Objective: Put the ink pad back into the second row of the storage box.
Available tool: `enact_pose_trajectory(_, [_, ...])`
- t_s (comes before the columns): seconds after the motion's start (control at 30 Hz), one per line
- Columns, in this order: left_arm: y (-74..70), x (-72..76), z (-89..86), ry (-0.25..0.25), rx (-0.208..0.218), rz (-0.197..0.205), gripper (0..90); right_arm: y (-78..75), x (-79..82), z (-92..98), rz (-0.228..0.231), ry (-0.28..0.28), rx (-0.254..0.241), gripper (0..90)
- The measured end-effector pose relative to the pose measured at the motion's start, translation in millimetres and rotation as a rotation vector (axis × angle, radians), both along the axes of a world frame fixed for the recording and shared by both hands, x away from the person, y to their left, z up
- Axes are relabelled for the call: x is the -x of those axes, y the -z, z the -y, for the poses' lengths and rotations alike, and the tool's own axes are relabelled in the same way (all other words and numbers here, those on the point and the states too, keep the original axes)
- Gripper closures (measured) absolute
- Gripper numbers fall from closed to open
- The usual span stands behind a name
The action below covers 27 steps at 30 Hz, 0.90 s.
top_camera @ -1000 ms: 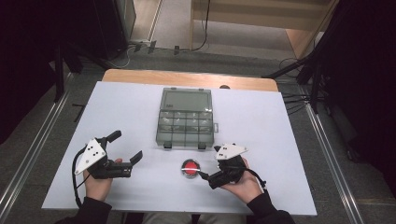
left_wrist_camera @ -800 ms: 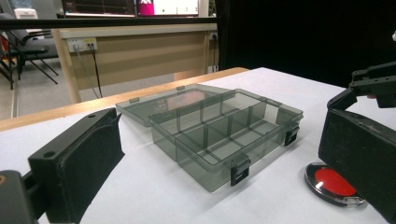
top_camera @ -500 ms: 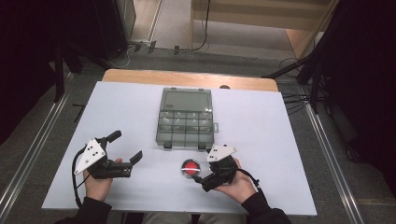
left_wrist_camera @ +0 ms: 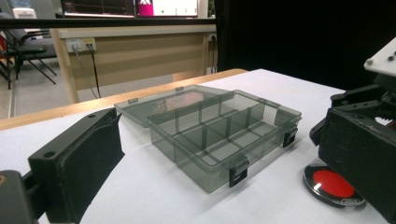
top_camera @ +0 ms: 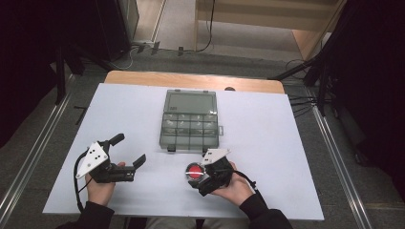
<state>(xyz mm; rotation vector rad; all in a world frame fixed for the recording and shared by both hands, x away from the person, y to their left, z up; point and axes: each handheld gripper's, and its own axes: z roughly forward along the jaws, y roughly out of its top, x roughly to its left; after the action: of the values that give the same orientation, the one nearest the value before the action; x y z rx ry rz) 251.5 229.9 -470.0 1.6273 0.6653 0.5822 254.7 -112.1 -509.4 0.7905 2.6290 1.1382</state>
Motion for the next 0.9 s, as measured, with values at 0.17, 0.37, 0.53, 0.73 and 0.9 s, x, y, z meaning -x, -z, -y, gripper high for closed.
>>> enact_pose_trajectory(0.17, [0.1,-0.1,-0.4,-0.001,0.001,-0.002,0.0,3.9,-3.9,-5.7,-0.006,-0.008,0.025,1.3])
enact_pose_trajectory(0.37, [0.3,-0.2,-0.4,-0.001,0.001,-0.004,0.0,7.2,-6.0,-6.9,-0.008,-0.004,0.027,6.9])
enact_pose_trajectory(0.53, [0.3,-0.2,-0.3,-0.001,0.002,-0.004,0.0,8.5,-5.4,-8.3,0.000,-0.001,0.034,14.0])
enact_pose_trajectory(0.73, [0.3,-0.2,-0.5,0.000,0.002,-0.004,0.0,10.0,-4.9,-9.5,-0.012,-0.006,0.036,20.1])
enact_pose_trajectory(0.9, [0.2,-0.1,-0.8,0.000,0.002,-0.006,0.0,9.7,-4.7,-9.2,-0.005,-0.013,0.038,25.3])
